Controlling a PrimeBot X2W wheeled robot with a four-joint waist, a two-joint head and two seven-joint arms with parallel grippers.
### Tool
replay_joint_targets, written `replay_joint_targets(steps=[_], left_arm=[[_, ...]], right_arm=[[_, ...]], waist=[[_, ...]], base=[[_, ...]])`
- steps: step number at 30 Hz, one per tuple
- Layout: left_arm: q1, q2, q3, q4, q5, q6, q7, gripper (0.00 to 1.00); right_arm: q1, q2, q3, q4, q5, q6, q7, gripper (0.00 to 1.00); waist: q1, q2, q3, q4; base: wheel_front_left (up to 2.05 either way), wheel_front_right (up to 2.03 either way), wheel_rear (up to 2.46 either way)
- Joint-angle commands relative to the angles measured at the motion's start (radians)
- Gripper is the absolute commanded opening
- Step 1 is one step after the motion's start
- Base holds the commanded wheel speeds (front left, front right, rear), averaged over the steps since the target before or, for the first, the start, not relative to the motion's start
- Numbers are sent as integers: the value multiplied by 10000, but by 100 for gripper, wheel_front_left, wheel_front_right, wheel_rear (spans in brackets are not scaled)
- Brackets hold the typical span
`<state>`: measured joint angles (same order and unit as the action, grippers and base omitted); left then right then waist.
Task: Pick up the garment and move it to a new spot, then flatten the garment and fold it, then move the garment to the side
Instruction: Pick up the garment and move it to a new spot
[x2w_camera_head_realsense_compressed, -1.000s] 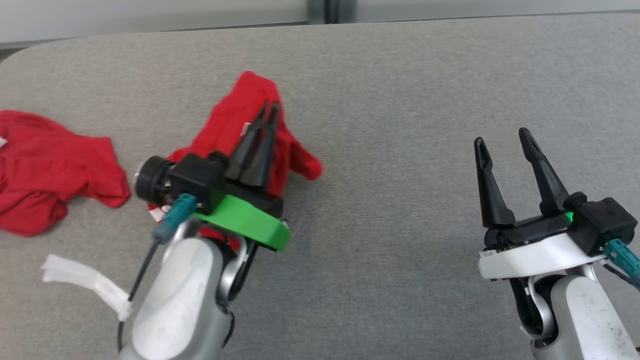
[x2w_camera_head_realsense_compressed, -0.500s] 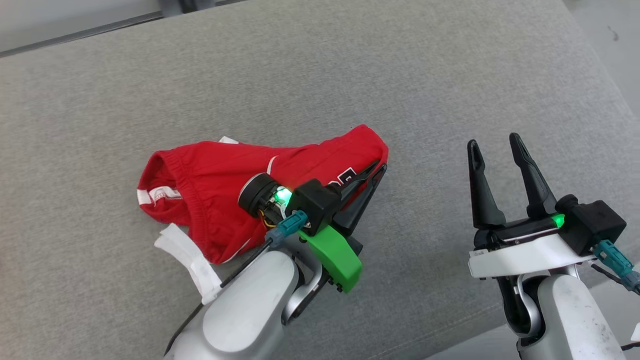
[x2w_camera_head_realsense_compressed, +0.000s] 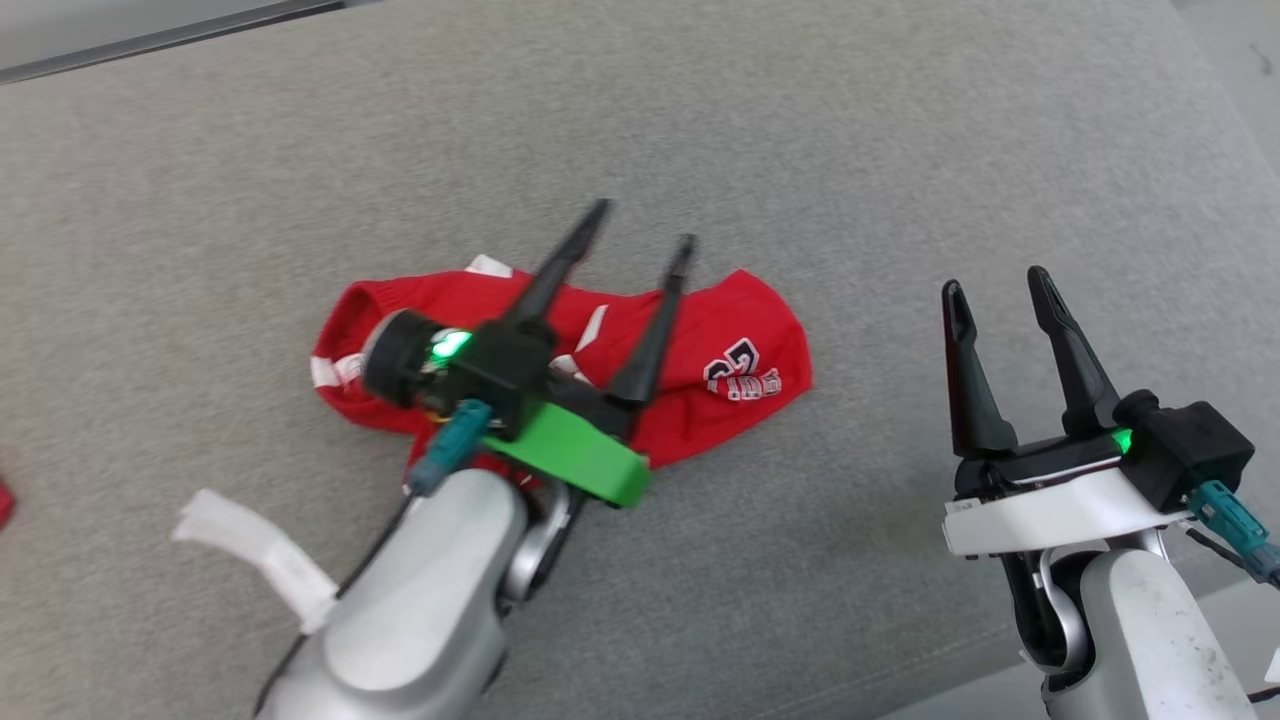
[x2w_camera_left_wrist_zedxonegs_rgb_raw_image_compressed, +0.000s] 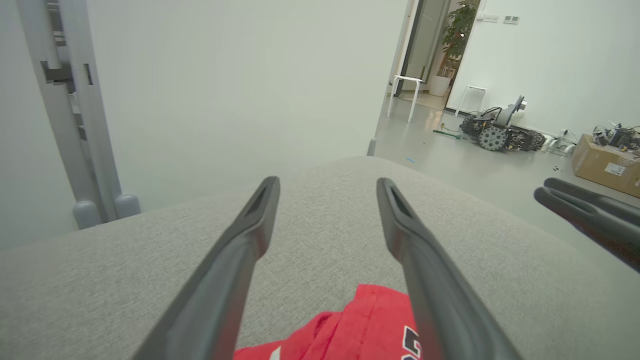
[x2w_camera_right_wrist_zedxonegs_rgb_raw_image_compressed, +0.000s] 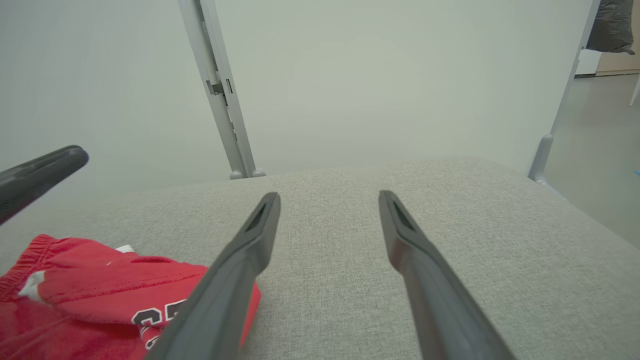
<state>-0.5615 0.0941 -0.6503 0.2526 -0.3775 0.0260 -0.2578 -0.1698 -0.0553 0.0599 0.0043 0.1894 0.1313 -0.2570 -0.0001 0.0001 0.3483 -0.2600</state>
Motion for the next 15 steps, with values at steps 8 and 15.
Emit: replay_joint_targets(steps=[8,15], left_arm=[[1366,1057,2147,-686,-332,1093,-76,100],[2659,1551,3539,-1224,-268,1261,-77,100]], right_arm=[[328,-244,-43,-274,-185,-10,358,100],[570,-337,11,-413,-227,-10,652,100]], waist=[[1,-1,-1017,1885],[1,-1,-1343,2313]], base=[[0,0,0],[0,0,0]])
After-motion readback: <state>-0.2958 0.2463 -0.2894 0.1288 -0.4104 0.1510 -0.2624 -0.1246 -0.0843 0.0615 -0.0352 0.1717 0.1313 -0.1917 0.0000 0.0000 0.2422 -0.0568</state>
